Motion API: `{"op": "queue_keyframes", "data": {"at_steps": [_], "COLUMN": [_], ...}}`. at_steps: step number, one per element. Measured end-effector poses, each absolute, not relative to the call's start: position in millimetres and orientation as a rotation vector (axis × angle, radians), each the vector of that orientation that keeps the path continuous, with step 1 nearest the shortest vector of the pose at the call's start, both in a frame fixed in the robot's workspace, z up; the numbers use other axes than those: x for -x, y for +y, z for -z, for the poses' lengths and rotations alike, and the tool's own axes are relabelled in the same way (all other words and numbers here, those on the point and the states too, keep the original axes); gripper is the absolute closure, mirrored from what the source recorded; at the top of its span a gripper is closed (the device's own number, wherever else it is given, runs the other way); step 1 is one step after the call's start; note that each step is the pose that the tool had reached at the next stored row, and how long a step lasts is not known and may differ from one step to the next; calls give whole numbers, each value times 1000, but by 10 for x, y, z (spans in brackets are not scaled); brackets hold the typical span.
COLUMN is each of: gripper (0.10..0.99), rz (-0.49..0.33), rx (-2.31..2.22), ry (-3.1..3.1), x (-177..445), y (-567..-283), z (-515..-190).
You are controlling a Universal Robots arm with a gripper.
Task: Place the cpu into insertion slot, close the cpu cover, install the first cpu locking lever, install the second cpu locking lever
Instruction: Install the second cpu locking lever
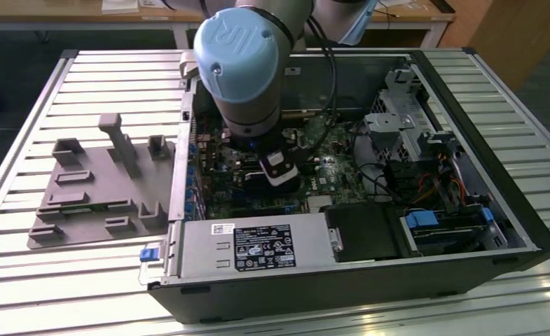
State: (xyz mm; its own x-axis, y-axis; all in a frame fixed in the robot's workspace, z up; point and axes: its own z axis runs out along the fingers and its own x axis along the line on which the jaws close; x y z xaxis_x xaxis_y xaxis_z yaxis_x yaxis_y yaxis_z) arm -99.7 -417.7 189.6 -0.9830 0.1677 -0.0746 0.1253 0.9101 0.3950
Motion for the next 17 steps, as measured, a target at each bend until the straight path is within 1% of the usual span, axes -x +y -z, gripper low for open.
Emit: {"op": "queue_keyframes", "data": {"at_steps": [6, 17], "gripper": [980, 980], "rz": [-626, -632], "rx": [-229, -229], "ry": [2962, 2961], "x": [1012, 1053], "y": [-4177, -4176], "z": [-1863, -1813]}}
